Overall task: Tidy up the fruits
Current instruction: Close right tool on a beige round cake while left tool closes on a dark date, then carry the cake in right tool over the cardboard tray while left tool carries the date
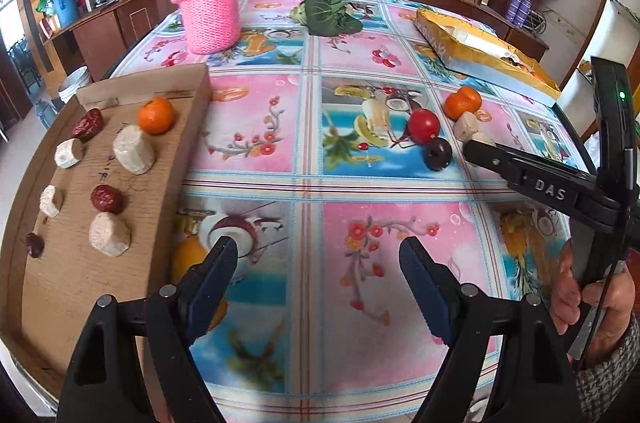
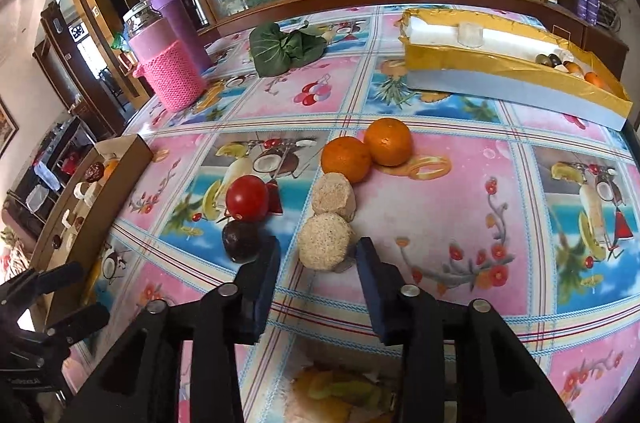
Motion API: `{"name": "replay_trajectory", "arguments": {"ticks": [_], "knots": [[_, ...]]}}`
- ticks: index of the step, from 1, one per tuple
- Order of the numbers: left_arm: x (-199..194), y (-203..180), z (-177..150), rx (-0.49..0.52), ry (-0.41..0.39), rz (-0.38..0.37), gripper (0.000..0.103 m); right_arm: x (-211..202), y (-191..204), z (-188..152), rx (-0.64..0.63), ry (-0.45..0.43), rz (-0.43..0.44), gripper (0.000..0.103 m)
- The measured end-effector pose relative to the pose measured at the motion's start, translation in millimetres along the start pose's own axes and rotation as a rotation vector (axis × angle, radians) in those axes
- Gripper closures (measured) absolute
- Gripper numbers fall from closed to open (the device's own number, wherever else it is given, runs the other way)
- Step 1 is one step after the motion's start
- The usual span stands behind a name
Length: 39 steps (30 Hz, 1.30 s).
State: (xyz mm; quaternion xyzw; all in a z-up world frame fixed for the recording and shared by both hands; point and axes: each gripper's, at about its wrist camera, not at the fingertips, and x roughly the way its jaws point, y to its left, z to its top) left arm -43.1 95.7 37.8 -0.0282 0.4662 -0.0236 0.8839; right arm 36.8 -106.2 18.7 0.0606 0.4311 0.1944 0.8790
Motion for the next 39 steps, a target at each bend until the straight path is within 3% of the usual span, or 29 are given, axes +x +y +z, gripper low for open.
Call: {"name": "replay_trajectory", "arguments": {"ticks": [4,5,6,18,20,22,23,25,27,32,39], "knots": [[6.1,-14.4,8.1,0.035,-0.004,-0.005,0.021,7.9,4.8,2.5,-0.016,-0.002,-0.038,0.054],[7.3,-17.9,11.4,0.044,-0.014,-0.008,0.021,7.9,4.9,3.1,-0.019,-0.002,-0.042,0.066],[9.0,-21.6,15.3,0.054,-0.024,-0.009,0.021,8.5,4.6,3.5,-0.016,0.000,-0.050,0.069],[58.5,-76.5,54.2,0.151,-0.026,-0.055,0.022,-13.7,-26.0,5.4,0.111,-0.055,-0.064,0.069],[66.2,-85.9,56.2,0.182,-0.024,-0.049,0.031,-13.3,-26.0,5.4,0.113,-0.054,-0.062,0.069],[74.6,-91.3,56.1,0.201,0.000,-0.047,0.065,-13.4,-25.3,5.5,0.110,-0.057,-0.060,0.069],[75.7,-92.2,55.4,0.203,-0.002,-0.053,0.065,-13.2,-24.7,5.9,0.108,-0.059,-0.061,0.068],[72.1,-93.4,52.9,0.212,-0.014,-0.091,0.082,-13.0,-25.1,6.0,0.110,-0.060,-0.059,0.068],[67.1,-93.6,50.3,0.214,-0.029,-0.072,0.082,-12.3,-26.0,6.0,0.115,-0.059,-0.059,0.068],[38.8,-72.6,44.1,0.157,-0.060,-0.105,0.082,-13.4,-26.6,5.5,0.118,-0.066,-0.064,0.069],[-18.4,9.1,30.5,-0.016,-0.120,-0.103,0.082,-14.9,-22.7,1.5,0.100,-0.084,-0.101,0.069]]}}
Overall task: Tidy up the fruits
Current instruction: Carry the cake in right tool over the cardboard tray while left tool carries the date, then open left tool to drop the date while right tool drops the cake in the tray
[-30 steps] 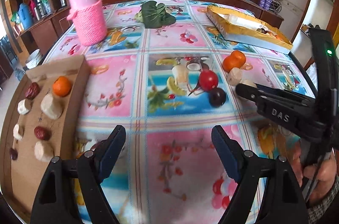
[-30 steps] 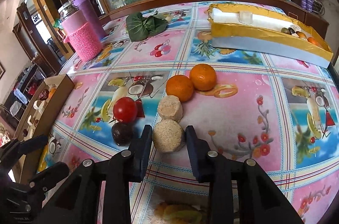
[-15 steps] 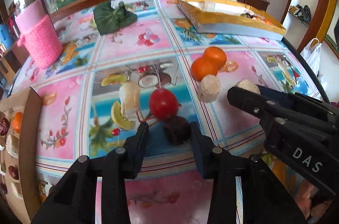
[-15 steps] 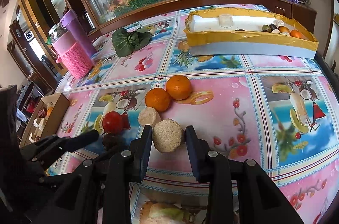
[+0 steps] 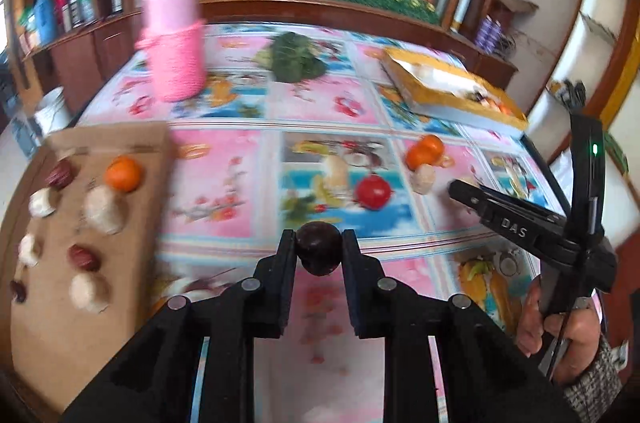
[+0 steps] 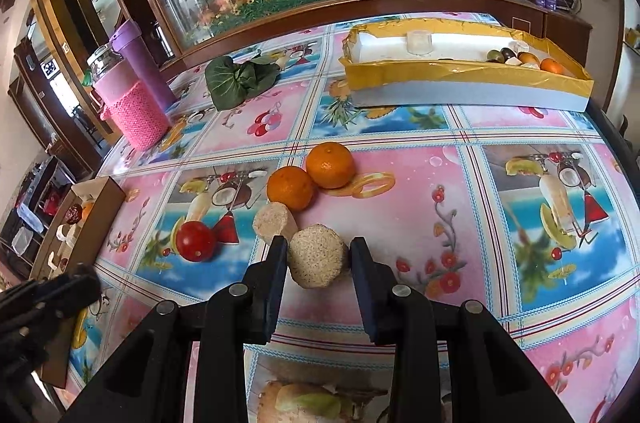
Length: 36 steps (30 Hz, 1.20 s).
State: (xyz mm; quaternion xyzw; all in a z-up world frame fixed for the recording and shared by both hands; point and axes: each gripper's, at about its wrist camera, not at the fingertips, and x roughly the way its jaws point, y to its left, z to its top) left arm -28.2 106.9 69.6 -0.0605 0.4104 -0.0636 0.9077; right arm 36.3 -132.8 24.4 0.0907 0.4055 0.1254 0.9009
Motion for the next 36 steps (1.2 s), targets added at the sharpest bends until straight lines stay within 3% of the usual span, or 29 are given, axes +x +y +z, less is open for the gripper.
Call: {"name": "replay_trajectory", "arguments": {"ticks": [6,8,13,19,25,32,36], "knots": [[-43.9,92.8,-15.4,-0.164,-0.047,0.115,0.082,-15.2,19.7,-5.1,-0.041,-0.029,-0.026,0.069],[-53.0,126.6,-24.1,-0.229,-0.050,0.162,0.082,-27.5,35.6,-7.9,-0.049,-0.035,0.011,0.068],[-63.3,186.5,-46.8,-0.385,-0.040,0.195,0.081,-45.8,107.1,-13.8,-0.150,-0.023,0.123,0.068],[-58.0,206.4,-48.7,-0.372,0.018,0.241,0.081,-36.0,212.0,-28.4,-0.322,0.040,0.237,0.068],[-46.2,220.4,-48.7,-0.352,0.074,0.285,0.081,-6.3,288.6,-56.1,-0.458,0.132,0.287,0.068],[-55.1,228.9,-55.4,-0.383,0.044,0.258,0.078,30.5,325.7,-81.2,-0.520,0.229,0.291,0.068],[-72.2,225.5,-57.9,-0.393,-0.001,0.269,0.065,42.2,332.8,-87.1,-0.537,0.235,0.279,0.068]]}}
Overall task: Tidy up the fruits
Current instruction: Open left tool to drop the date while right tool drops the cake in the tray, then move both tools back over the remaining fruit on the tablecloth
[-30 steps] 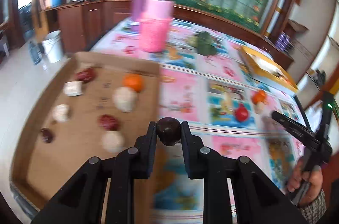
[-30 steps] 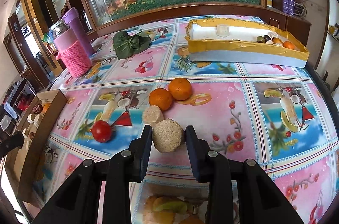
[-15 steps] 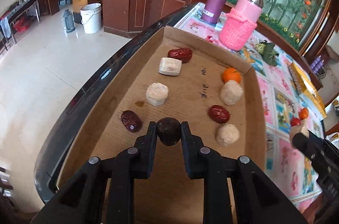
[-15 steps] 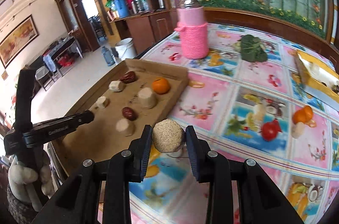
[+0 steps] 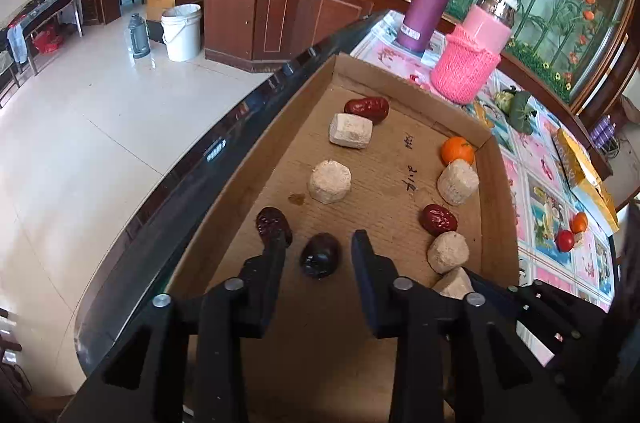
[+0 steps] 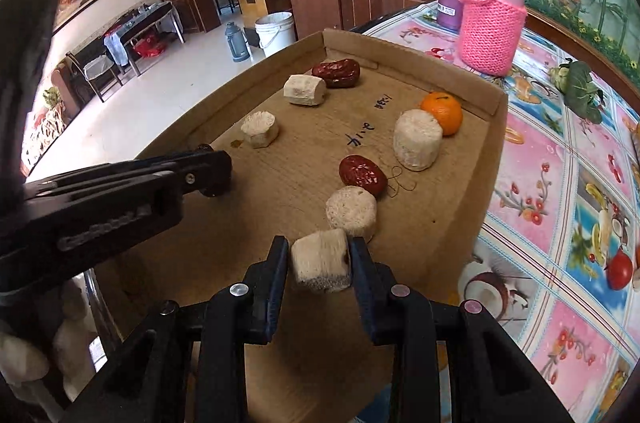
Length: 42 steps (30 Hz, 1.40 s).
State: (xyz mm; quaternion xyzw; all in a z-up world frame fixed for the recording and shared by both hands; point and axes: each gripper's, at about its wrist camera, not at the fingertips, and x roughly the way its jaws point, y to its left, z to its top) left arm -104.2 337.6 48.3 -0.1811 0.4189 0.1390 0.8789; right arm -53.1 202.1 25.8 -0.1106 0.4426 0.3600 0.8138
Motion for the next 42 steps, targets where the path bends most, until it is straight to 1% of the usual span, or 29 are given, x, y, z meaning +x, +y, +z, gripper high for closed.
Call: {"name": "replay_trajectory", "arguments": {"ticks": [3,4,5,7,10,11,12,13,15,21,26,31,36,38,42], "knots": [[-16.6,-2.1,-2.4,0.000,-0.052,0.011,0.049,2.2,1.9,0.0,-0.010,-0.007,-0.008,0.068],[-22.9,-3.1,-3.3,0.001,-0.071,0.017,0.046,1.9,1.9,-0.2,-0.012,-0.010,-0.008,0.068],[-29.0,-4.4,-4.0,0.003,-0.089,0.023,0.045,0.4,2.2,-0.7,-0.016,-0.016,-0.005,0.068],[-38.0,-7.9,-5.2,0.008,-0.116,0.035,0.037,-6.8,6.1,-2.0,-0.023,-0.026,-0.001,0.068],[-50.8,-16.5,-5.6,0.024,-0.155,0.066,0.029,-18.6,7.6,-4.9,-0.030,-0.056,-0.004,0.068],[-55.1,-20.4,-6.8,0.034,-0.169,0.082,0.027,-23.3,7.3,-6.7,-0.031,-0.068,-0.007,0.067],[-57.9,-23.6,-7.8,0.043,-0.179,0.092,0.023,-29.2,6.7,-9.3,-0.028,-0.081,-0.009,0.065],[-61.0,-28.1,-9.3,0.056,-0.191,0.103,0.019,-35.3,5.1,-12.1,-0.022,-0.094,-0.010,0.062],[-65.1,-37.8,-12.5,0.088,-0.205,0.113,0.018,-47.4,0.5,-18.8,-0.001,-0.120,-0.014,0.059],[-76.1,-65.1,-23.5,0.156,-0.215,0.101,0.018,-81.4,-23.0,-40.9,0.088,-0.179,-0.038,0.058],[-90.8,-84.1,-35.1,0.205,-0.235,0.085,0.018,-107.6,-47.7,-61.5,0.168,-0.213,-0.067,0.053],[-104.9,-99.2,-46.2,0.240,-0.251,0.062,0.018,-132.8,-71.3,-82.8,0.236,-0.232,-0.095,0.052],[-118.1,-110.0,-54.6,0.266,-0.262,0.034,0.018,-157.7,-88.4,-103.2,0.277,-0.260,-0.143,0.052],[-122.4,-111.2,-56.6,0.272,-0.264,0.020,0.018,-169.0,-98.1,-112.8,0.294,-0.271,-0.169,0.049],[-122.0,-110.1,-56.9,0.260,-0.253,0.004,0.018,-193.2,-125.5,-132.2,0.336,-0.288,-0.251,0.047]]}}
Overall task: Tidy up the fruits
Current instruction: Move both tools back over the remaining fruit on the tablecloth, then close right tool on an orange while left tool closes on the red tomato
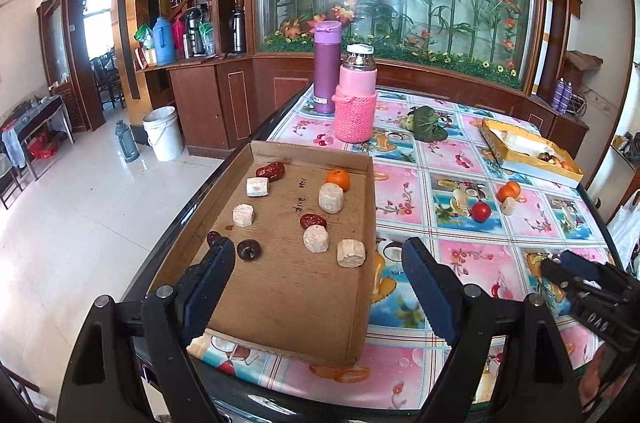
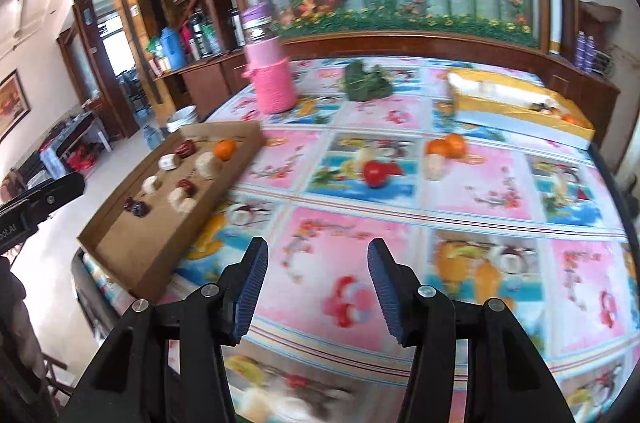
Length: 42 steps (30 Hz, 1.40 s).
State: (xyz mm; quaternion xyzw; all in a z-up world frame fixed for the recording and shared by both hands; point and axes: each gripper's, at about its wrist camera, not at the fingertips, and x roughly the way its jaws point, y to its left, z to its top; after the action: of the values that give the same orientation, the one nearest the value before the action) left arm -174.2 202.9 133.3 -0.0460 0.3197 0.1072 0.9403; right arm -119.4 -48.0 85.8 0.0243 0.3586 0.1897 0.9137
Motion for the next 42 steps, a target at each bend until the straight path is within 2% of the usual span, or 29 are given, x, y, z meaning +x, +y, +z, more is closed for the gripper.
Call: {"name": "replay_trajectory", "arguments": {"ticks": [7,12,17,21,24,30,33,35,39,42], "knots": [[26.8,-14.9,-3.6,-0.008,0.077,-0.047,0.018,-15.7,-78.4,6.8,0.092,-0.001,-0.155,0.046],[42.6,-43.2,-3.7,0.047,0.103,-0.087,0.018,-1.1,-117.6,22.6,0.155,0.017,-0.198,0.044],[61.8,-68.2,-3.9,0.103,0.127,-0.118,0.018,37.9,-134.1,48.1,0.197,0.052,-0.158,0.044],[83.8,-85.0,-3.8,0.125,0.174,-0.149,0.018,84.1,-149.6,76.7,0.257,0.079,-0.144,0.044],[98.1,-93.8,-1.1,0.138,0.206,-0.162,0.018,118.8,-162.7,93.8,0.314,0.107,-0.138,0.050],[121.0,-106.6,8.4,0.149,0.242,-0.183,0.018,165.5,-172.7,106.9,0.344,0.148,-0.157,0.050],[134.6,-117.2,13.0,0.141,0.267,-0.211,0.018,171.2,-171.4,105.9,0.345,0.149,-0.129,0.055],[140.4,-124.9,15.3,0.141,0.274,-0.229,0.018,171.2,-166.1,104.2,0.324,0.142,-0.106,0.070],[155.5,-147.0,19.5,0.168,0.274,-0.242,0.018,168.8,-162.5,104.4,0.296,0.116,-0.086,0.072],[169.6,-162.1,20.2,0.190,0.283,-0.245,0.018,165.4,-168.0,99.3,0.340,0.096,-0.048,0.072]]}}
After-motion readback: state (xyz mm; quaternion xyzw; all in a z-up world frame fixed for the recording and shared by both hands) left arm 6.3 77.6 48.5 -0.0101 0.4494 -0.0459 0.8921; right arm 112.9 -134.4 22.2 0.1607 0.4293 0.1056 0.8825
